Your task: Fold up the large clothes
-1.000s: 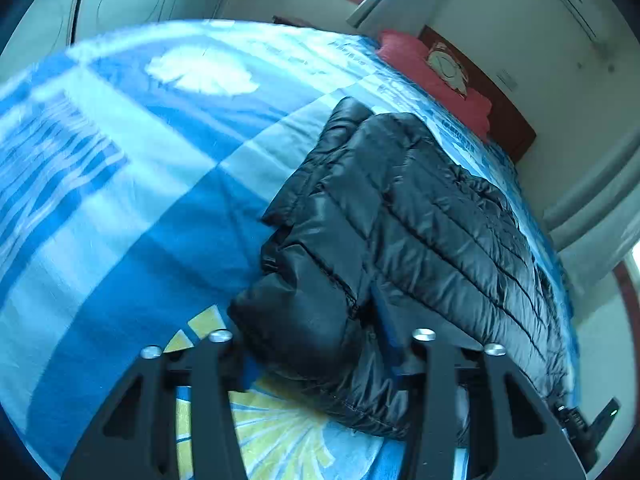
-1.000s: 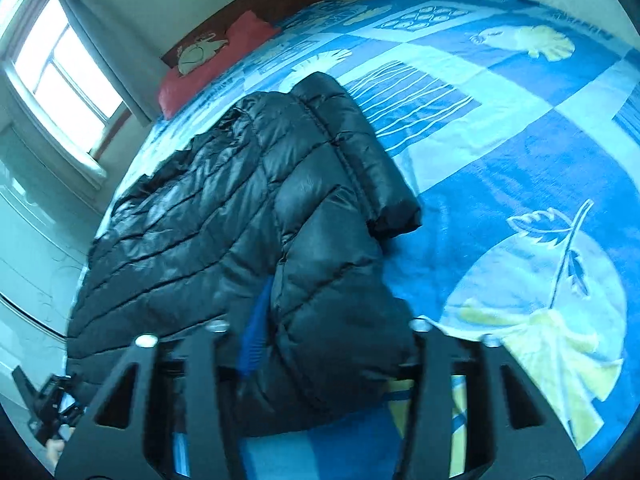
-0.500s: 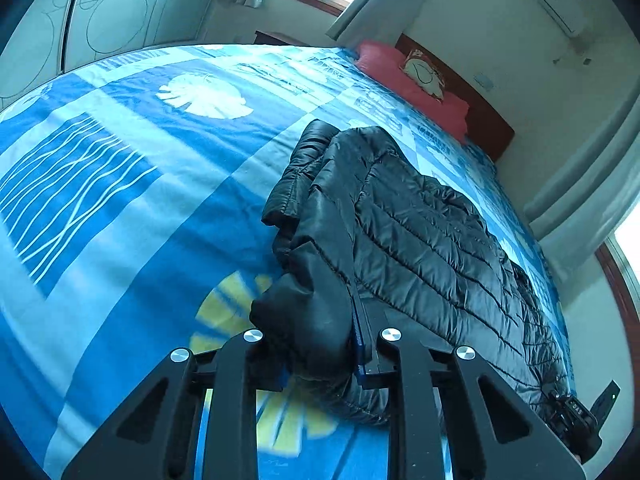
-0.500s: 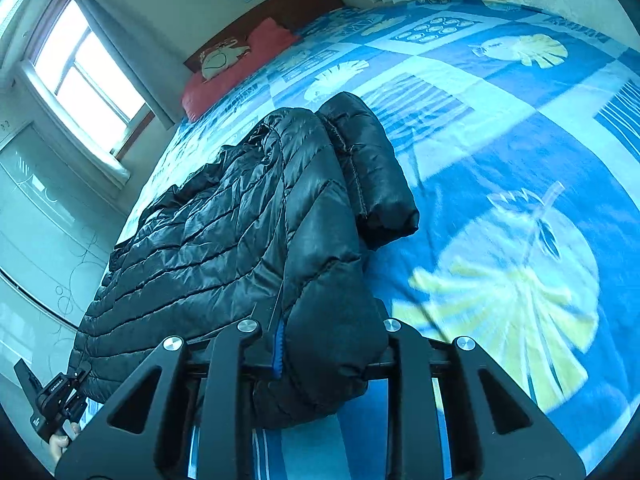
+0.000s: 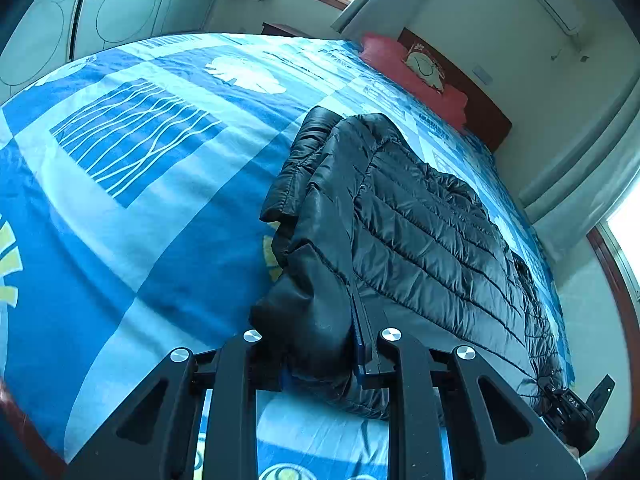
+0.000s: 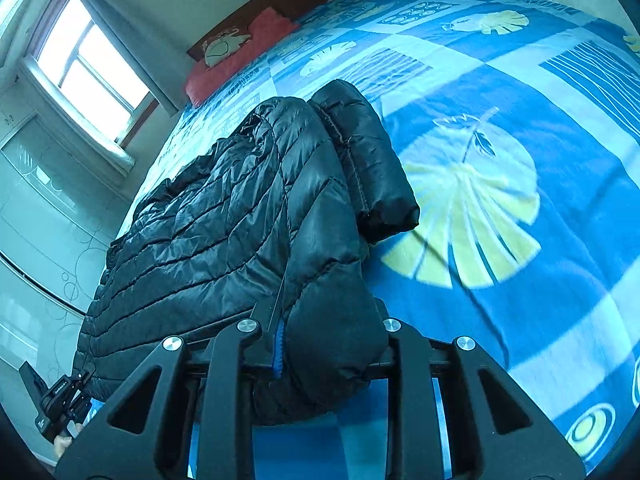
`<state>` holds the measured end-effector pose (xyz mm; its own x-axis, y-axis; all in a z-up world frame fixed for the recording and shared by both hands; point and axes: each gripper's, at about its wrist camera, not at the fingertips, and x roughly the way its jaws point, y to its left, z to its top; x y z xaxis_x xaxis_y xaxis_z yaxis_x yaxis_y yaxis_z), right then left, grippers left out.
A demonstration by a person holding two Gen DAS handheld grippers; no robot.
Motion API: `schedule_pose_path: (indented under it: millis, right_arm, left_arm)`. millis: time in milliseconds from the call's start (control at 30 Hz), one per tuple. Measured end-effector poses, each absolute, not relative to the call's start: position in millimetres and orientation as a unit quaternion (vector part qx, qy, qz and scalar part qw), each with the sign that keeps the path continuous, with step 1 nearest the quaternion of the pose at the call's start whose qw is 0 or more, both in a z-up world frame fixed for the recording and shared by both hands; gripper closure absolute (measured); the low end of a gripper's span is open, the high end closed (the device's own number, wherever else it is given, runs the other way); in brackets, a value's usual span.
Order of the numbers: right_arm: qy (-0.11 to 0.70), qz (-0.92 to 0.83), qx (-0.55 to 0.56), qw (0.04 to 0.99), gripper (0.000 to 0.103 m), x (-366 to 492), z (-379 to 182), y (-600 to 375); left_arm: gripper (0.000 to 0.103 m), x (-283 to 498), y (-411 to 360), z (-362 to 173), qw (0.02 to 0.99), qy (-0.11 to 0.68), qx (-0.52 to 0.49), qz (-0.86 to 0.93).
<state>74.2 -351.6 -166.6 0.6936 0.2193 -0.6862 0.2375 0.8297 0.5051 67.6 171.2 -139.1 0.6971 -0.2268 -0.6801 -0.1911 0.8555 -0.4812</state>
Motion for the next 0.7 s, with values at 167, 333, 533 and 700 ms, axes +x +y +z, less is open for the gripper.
schedule_pose_path:
  millis: [167,333,533,700]
  right_arm:
    - [0.396,-0.013,0.306,0.866,0.067,73.6,-170.9,-357.5]
    - [0.398,-0.032,0.287,0.871,0.049,59.1,-165.5,-359.1]
    - [0.412,-0.048,0.258,0.873,0.045,30.5,-156.5,-357.0]
    - [0.428,-0.071,0.204,0.878,0.045,12.5,-142.9,-345.2]
  left_arm:
    - [0.070,72.7,178.8,-146.2,0.873,0.401,-0.277,-0.014]
    - [0.044,69.7,186.8,-144.0,0.869,0.416,-0.268,-0.009]
    - [0.032,51.6,205.6,-139.2,0.876,0.418,-0.242,0.004]
    - [0.031,40.2,222.7,-126.4,0.883,0.418,-0.213,0.026]
